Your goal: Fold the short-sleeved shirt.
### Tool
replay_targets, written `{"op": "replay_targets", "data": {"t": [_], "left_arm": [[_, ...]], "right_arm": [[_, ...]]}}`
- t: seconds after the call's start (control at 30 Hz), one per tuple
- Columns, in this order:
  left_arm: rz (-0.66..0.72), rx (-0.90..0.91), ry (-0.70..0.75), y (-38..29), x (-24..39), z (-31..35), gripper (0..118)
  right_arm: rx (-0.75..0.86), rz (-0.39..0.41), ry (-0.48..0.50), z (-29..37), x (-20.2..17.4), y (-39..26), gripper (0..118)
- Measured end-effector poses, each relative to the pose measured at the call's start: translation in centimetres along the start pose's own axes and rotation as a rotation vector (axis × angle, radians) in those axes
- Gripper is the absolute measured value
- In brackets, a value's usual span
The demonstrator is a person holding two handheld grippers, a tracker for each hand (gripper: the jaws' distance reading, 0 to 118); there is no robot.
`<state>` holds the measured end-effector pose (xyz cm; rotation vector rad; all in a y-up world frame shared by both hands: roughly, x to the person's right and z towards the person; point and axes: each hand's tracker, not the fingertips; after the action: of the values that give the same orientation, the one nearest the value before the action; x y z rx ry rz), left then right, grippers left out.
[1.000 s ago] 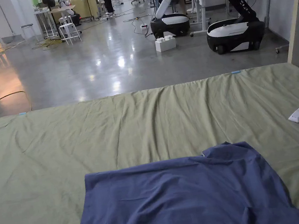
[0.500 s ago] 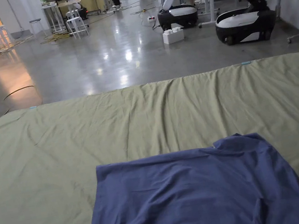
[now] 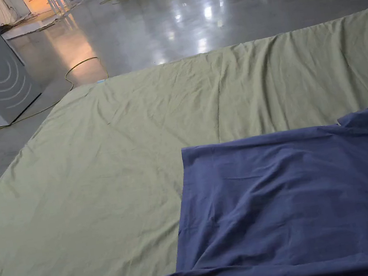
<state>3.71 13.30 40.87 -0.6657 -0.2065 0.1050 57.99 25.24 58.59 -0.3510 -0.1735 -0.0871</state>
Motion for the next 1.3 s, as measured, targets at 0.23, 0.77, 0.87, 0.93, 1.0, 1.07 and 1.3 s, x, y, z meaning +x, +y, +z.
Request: {"op": "replay_targets", "data": {"t": [0.23, 0.77, 0.87, 0.93, 1.0, 1.07, 1.3], "left_arm": [[0.038, -0.055, -0.079, -0.9, -0.9, -4.6, 24], [-0.155, -0.180, -0.024, 0.6, 2.4, -6.8, 9], [-0.150, -0.176, -0.021, 0.6, 2.6, -6.7, 9], [-0.151, -0.180, -0.017, 0.7, 2.6, -6.8, 9], [-0.156, -0.187, -0.013, 0.8, 2.7, -6.8, 9], [-0.158, -0.188, -0.010, 0.8, 2.9, -6.8, 9], [-0.145, -0.105, -0.034, 2.4, 2.6, -4.6, 7]], "right_arm": [[-0.034, 0.012, -0.030, 0.1, 0.2, -0.4, 0], [-0.347, -0.152, -0.109, -6.6, 6.4, -7.0, 74], [-0.400, -0.122, -0.110, -9.3, 7.3, -8.6, 74], [-0.443, -0.109, -0.108, -10.7, 7.8, -9.5, 65], [-0.444, -0.093, -0.081, -11.2, 8.0, -9.9, 34], [-0.447, -0.079, -0.021, -11.4, 7.7, -10.0, 16], [-0.332, -0.057, -0.035, -9.9, 7.2, -7.2, 4]]}}
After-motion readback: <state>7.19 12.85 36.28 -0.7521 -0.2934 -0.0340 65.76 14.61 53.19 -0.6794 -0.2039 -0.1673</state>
